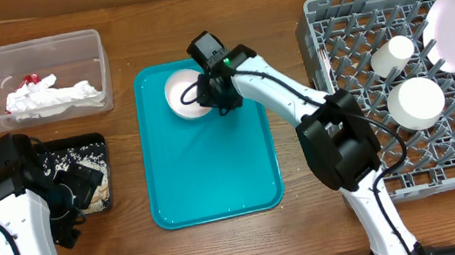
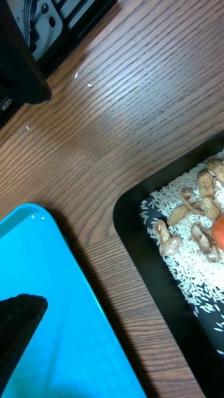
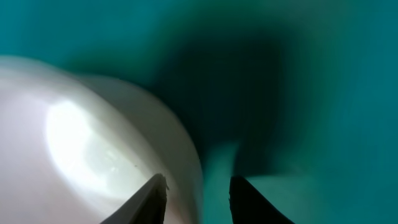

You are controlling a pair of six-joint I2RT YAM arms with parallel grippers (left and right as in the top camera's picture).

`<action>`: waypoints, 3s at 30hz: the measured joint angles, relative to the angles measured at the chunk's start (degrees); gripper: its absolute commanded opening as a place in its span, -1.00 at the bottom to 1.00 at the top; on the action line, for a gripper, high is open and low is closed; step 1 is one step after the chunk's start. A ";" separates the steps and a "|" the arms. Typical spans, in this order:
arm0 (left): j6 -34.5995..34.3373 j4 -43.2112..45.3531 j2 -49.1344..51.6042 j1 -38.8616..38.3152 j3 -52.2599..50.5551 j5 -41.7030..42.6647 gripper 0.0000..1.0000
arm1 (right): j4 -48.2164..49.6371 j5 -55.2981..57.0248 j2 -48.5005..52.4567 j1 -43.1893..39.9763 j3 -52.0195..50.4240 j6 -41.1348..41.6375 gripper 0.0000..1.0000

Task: Sort waste into correct bins and load items into the dishwasher rack
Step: 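Return the right gripper to the pink bowl and grasp its rim, then lift the pink bowl off the teal tray and carry it right, then lower the pink bowl into the rack's lower left area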

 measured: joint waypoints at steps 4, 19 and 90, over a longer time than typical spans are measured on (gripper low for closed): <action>0.00 0.00 0.00 0.00 0.00 0.00 1.00 | -13.84 3.48 0.31 -0.35 7.45 -0.07 -0.31; 0.00 0.00 0.00 0.00 0.00 0.02 1.00 | -26.01 -0.85 0.31 1.05 23.82 -14.78 0.53; 0.00 0.02 0.00 0.00 0.00 0.02 1.00 | -40.39 -22.49 -33.48 -36.89 10.25 -24.26 -0.92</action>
